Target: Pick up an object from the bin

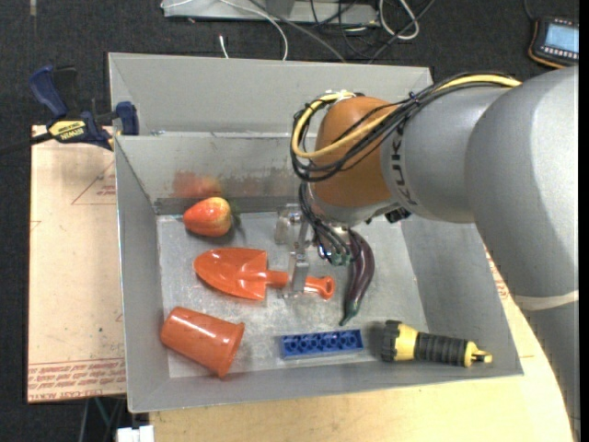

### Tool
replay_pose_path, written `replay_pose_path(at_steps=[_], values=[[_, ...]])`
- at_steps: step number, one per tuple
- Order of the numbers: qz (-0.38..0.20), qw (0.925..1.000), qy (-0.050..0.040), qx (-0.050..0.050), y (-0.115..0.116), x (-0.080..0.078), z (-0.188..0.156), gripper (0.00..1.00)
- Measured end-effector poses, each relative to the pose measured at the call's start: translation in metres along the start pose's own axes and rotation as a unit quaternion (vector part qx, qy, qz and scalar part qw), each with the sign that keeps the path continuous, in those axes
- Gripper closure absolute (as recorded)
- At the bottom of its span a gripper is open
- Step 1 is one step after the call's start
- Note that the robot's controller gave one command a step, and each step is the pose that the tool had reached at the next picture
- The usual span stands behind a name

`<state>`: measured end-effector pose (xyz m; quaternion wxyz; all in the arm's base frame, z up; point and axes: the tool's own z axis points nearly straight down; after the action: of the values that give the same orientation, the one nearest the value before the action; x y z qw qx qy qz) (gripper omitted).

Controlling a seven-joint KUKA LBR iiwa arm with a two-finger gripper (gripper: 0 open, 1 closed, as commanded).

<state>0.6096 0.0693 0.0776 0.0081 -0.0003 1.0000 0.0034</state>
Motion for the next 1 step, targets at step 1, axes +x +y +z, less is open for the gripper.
replay_pose_path(at_steps=[1], values=[[-0.065, 0.9979, 0.0012, 0.0, 0.0132, 0.012, 0.0017, 0.0]])
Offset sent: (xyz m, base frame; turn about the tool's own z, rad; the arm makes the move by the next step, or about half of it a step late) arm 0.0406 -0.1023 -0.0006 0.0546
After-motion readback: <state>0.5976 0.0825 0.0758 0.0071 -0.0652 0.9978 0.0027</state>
